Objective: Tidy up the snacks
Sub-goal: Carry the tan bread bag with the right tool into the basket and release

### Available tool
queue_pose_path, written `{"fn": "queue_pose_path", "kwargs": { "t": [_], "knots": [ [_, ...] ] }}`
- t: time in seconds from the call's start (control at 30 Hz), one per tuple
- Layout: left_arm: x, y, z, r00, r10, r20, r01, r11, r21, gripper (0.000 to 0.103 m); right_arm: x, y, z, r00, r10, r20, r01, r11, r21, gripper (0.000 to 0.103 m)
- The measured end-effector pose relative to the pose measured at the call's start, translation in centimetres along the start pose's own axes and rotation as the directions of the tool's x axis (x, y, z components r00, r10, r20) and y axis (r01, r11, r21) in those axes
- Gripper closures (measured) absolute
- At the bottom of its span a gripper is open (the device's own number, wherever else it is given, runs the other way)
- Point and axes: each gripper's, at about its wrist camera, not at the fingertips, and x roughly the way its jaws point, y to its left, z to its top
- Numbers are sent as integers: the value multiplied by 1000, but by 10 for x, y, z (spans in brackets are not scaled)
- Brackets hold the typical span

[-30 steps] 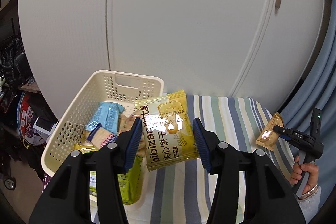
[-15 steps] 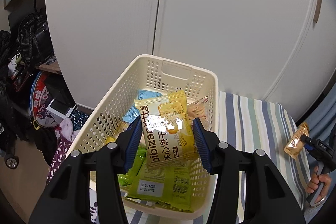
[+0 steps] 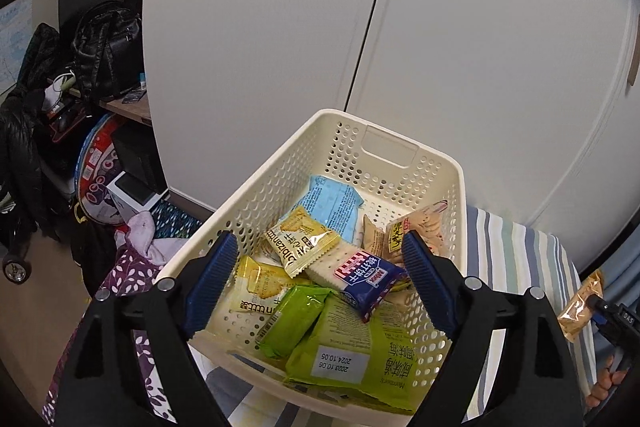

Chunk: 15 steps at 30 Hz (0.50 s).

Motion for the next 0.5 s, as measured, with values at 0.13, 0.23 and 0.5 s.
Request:
{"fn": "queue_pose_path", "kwargs": {
  "t": [0.13,0.23,0.5],
  "knots": [
    [-11,-4,-8,993,87,82,-91,995,45,9,2,10,-4,999,39,-14,-39,999,-12,59],
    [-20,-4,-14,974,160,160,-174,982,78,5,2,20,-7,997,70,-23,-70,997,-14,59],
    [-28,14,-19,949,228,218,-245,968,54,3,0,88,-2,980,194,-36,-197,978,-72,59]
  ]
}}
